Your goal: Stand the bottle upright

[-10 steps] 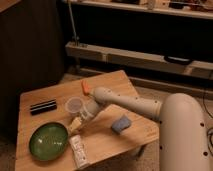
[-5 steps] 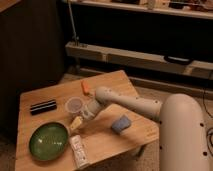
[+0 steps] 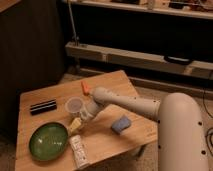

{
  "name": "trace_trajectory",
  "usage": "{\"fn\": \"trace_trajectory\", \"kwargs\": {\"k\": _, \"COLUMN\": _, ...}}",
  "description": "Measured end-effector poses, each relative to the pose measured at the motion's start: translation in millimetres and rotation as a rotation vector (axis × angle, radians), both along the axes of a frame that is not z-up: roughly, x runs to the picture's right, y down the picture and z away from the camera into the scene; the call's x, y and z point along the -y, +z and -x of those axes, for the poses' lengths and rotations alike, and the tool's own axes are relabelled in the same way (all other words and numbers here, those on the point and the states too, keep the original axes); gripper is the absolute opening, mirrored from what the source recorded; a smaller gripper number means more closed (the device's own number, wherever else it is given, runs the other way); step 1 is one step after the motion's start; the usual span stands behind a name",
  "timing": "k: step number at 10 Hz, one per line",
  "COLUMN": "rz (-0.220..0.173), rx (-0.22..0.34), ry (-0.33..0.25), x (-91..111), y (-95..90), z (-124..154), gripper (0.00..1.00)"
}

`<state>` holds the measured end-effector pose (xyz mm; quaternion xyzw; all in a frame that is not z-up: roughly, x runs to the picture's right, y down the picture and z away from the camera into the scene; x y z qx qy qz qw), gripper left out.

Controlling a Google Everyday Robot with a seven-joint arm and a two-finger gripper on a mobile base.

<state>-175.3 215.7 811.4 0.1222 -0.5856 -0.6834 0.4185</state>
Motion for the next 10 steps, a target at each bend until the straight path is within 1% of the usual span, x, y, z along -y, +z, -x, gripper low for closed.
{"fn": "trace_trajectory", "kwargs": {"k": 7, "rz": 0.003, "rx": 0.007, "ry": -0.017, "x": -9.3, "y": -1.1, "z": 9.2, "gripper": 0.53}}
{"fn": "trace_trajectory", "kwargs": {"k": 10, "rz": 0.003, "rx": 0.008, "ry": -0.018, "x": -10.0, "y": -1.1, "z": 10.0, "gripper": 0.53}}
